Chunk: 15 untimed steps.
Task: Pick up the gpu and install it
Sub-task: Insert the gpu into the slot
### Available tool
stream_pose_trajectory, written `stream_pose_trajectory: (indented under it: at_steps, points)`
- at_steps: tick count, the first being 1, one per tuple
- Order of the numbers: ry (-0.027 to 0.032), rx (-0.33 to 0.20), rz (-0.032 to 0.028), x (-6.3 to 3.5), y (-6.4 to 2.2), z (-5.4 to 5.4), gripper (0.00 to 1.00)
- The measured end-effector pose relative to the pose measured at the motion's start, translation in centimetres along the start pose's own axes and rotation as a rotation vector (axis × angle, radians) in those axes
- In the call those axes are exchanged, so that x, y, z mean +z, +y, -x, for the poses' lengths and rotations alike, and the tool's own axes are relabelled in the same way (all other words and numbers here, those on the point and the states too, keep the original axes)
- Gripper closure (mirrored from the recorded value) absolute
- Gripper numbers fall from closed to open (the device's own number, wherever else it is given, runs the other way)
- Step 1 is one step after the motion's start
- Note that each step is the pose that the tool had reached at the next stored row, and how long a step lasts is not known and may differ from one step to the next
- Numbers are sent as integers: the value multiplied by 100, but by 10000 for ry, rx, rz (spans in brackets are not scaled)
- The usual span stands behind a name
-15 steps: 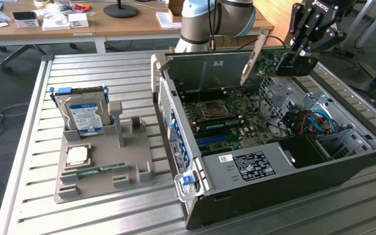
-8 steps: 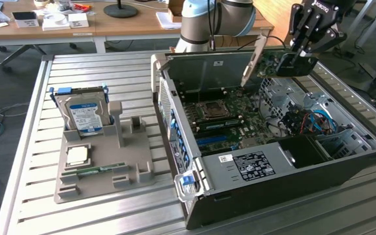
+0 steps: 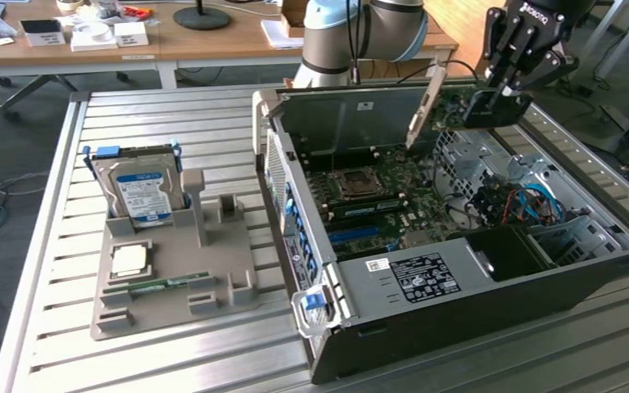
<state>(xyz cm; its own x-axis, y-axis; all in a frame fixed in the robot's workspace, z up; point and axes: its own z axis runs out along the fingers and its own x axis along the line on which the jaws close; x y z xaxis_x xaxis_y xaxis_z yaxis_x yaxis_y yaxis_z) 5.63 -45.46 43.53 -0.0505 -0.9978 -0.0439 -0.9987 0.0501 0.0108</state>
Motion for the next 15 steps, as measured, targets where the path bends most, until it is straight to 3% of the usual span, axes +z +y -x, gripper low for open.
stream_pose_trajectory:
  at_steps: [3,7,11,15]
  points:
    - [-156,-34,-82,4,28,-1,73]
    - [-261,-58,-159,7,55,-3,73]
    - [-411,-122,-261,10,68,-4,73]
    - [-437,-150,-286,11,69,-4,73]
